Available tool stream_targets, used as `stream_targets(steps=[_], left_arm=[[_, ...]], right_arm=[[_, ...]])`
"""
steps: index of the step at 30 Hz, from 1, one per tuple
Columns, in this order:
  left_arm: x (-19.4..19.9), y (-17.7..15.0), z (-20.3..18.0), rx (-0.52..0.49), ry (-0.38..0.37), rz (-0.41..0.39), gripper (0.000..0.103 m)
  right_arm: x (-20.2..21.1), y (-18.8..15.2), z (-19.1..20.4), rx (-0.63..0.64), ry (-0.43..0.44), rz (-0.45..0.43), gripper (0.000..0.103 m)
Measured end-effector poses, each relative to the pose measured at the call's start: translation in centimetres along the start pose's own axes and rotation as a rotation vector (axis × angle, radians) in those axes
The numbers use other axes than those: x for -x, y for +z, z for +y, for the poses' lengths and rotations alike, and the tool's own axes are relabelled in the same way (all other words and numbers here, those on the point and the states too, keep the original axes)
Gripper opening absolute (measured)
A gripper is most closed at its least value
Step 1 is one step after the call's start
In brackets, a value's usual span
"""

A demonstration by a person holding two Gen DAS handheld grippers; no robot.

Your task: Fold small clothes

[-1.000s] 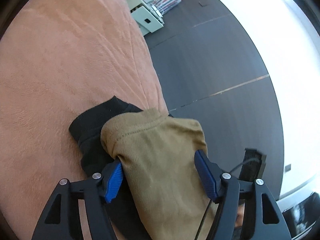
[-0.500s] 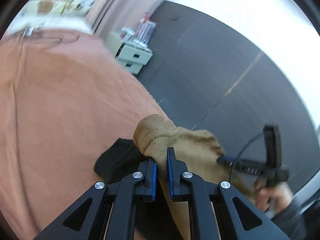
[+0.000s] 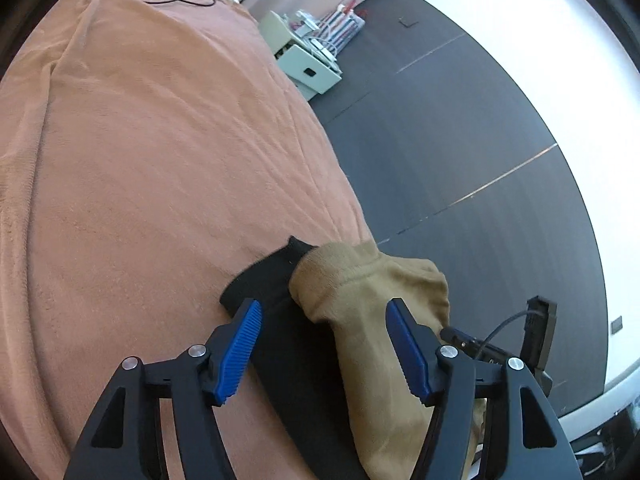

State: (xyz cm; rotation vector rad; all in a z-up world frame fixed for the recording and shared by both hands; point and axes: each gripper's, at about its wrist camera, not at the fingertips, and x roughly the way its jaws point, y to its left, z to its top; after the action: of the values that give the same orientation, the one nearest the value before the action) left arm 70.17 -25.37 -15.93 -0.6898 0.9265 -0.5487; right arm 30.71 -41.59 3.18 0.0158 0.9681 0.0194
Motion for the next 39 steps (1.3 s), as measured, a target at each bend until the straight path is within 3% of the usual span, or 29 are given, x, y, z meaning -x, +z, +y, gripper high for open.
stream_targets(steps=[8,14,30,39], left_arm=[[-1.4,0.1,0.0,-0.016,0.087,0.035,0.064],[-0.5,0.1,-0.7,-0.079,0.110,0.011,0.064],[-1.0,-0.2,-0.8,-0.088,0.134,0.036,0.064],[0.5,-1.1,-1.6,-0.083,0.159,0.061,0.064]], right_arm=[[-2.4,2.0,1.4,-0.016,-0.039,0.051,0.016],[-0.2,4.0,3.4,0.009,0.005,-0.019,0.016],[-7.8,8.1,2.7,-0.080,-0.028,0.030,0.016],[-1.5,5.4,1.9,-0.082,0.030,0.005,0.019]])
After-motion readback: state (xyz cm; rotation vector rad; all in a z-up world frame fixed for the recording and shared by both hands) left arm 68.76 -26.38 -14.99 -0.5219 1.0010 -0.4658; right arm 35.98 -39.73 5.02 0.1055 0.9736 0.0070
